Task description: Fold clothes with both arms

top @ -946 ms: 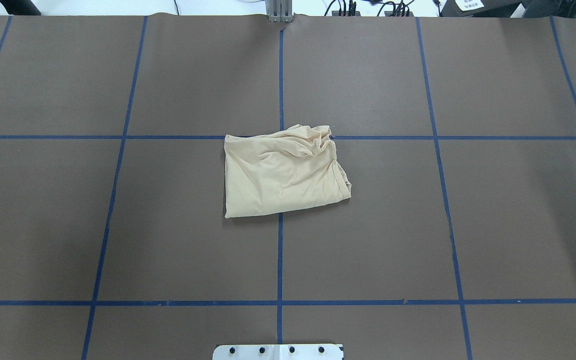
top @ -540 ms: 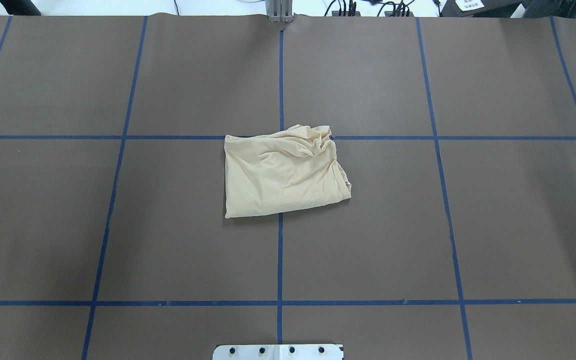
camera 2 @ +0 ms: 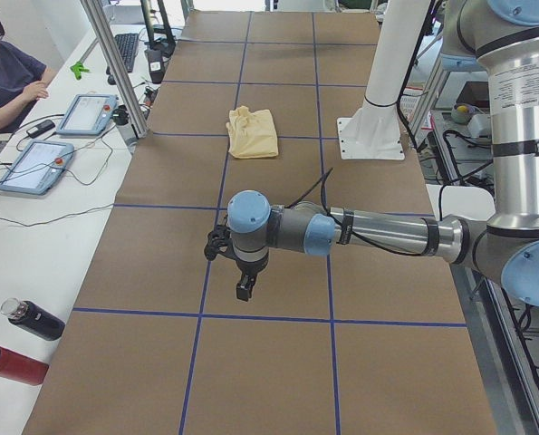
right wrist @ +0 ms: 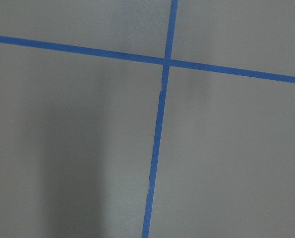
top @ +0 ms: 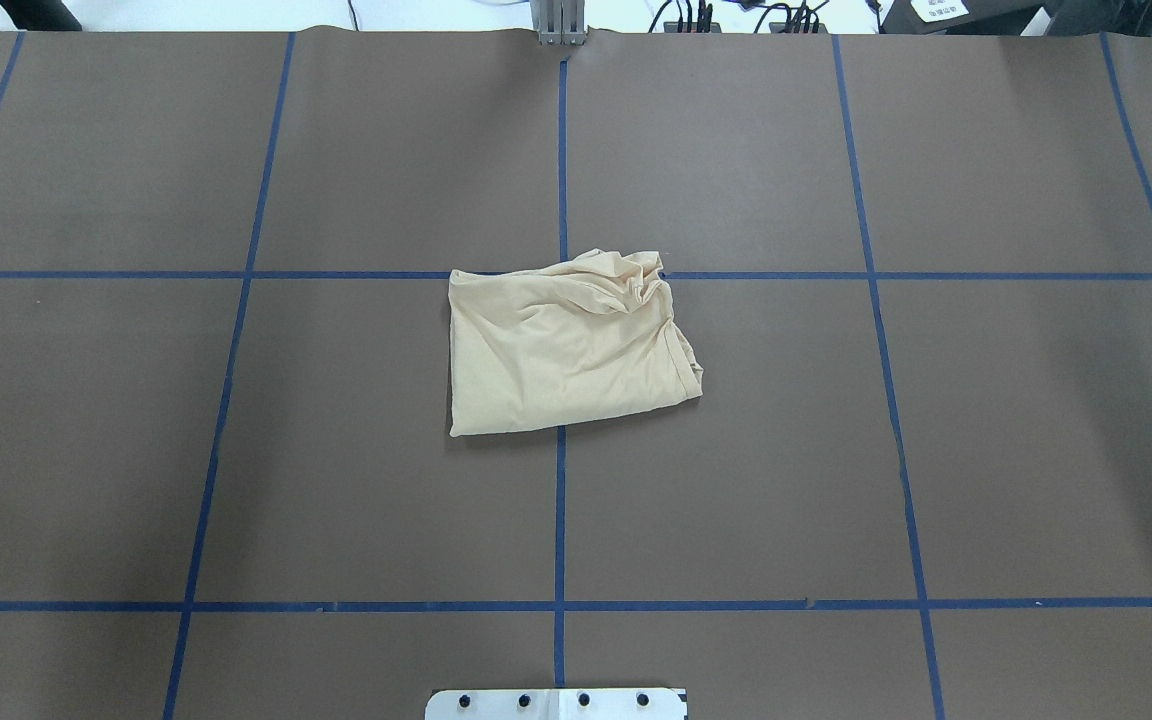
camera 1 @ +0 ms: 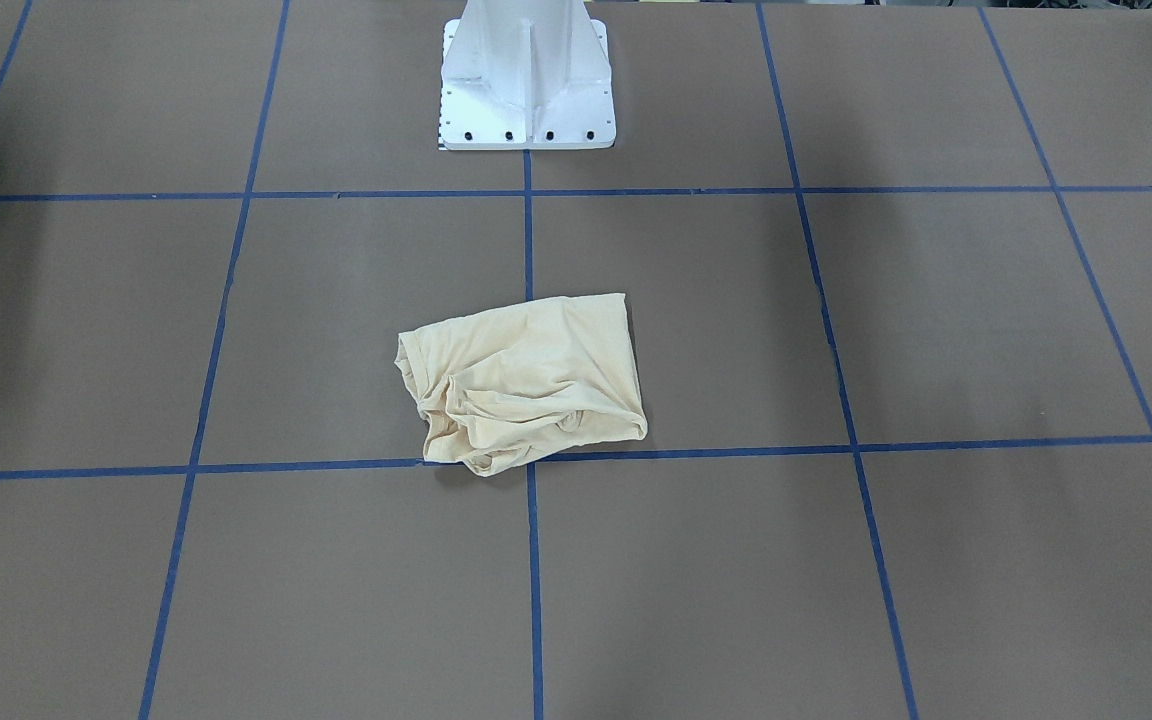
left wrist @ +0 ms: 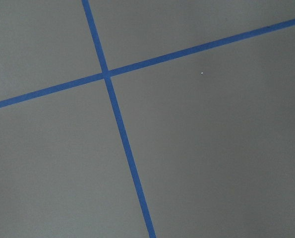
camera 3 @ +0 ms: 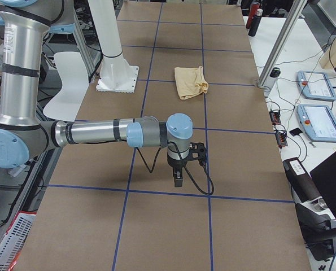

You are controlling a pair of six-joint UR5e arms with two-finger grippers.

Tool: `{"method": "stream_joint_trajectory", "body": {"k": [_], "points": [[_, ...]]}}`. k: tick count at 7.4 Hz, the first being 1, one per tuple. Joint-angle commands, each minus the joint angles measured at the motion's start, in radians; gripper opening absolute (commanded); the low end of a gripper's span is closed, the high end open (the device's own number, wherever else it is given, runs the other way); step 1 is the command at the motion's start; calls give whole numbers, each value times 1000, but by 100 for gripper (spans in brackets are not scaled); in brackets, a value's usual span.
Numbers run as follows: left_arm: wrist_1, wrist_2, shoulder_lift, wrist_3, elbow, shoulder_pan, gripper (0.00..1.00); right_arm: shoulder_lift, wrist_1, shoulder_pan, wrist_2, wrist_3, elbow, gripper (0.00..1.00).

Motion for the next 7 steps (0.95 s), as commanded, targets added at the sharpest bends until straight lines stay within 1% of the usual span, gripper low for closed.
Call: {"method": "stream_joint_trajectory", "body": {"k": [1,3,5,7], "points": [[2,0,11,-2,59,-2,100,1,2,-4,46,-1,1,100],[2,15,17,1,72,-4,100,-1,2,-4,46,-1,2,100],[-1,84,25,3,64,-1,100,-4,2,-4,43,-8,2,100],[4,89,29,12,54,-10,100,-5,2,-4,43,-8,4,100]]}}
